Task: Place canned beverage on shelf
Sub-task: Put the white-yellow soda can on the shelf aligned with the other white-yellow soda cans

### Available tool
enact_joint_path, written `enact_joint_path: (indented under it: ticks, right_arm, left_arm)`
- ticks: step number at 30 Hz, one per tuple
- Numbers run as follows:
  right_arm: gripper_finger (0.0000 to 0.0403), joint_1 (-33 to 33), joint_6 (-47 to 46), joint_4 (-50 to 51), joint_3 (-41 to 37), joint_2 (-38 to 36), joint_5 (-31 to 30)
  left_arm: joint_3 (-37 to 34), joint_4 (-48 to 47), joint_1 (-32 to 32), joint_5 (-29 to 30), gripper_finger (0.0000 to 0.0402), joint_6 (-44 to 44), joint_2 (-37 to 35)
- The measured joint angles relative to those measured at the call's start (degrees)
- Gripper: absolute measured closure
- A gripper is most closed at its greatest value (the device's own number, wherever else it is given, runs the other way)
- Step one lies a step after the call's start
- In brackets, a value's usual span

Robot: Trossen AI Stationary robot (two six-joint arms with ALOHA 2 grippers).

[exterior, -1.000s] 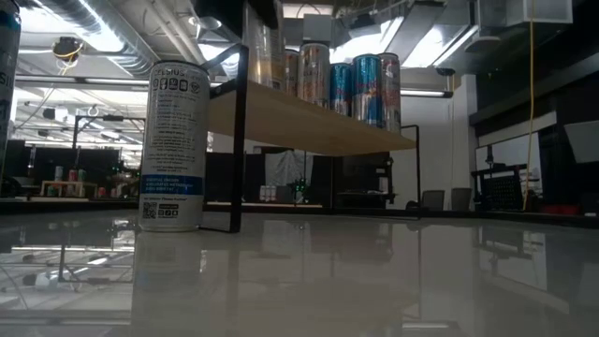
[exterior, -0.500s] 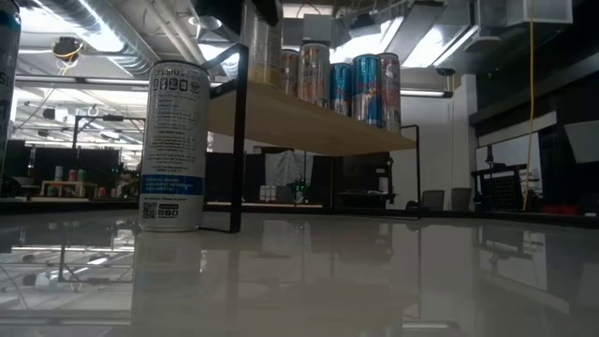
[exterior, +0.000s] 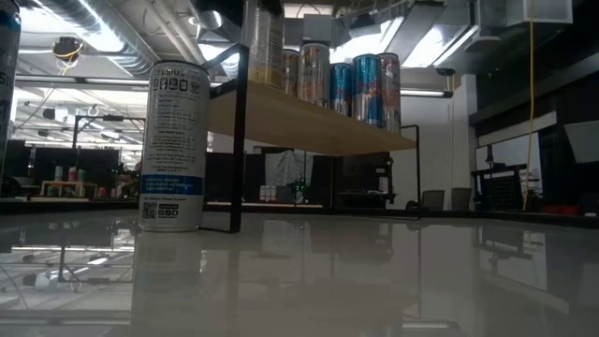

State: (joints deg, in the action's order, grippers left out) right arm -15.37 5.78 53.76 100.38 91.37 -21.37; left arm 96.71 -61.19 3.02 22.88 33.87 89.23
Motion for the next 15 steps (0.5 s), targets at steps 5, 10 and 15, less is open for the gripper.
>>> enact_joint_path:
  ticks: [5,10,15]
  right_arm:
    - [0.0027,0.01,0.0,0.0,0.01,0.0,-0.02]
    - [0.0027,0.0,0.0,-0.02,0.0,0.0,-0.01]
    - [0.0027,0.0,0.0,0.0,0.0,0.0,-0.01]
  left_arm:
    - [0.0,1.1,-0.02,0.06,0.0109,-1.53,-1.03]
    - [0.0,1.63,-0.02,0.11,0.0109,-4.08,-1.33]
    - [0.0,1.91,-0.02,0.18,0.0109,-4.5,-1.38]
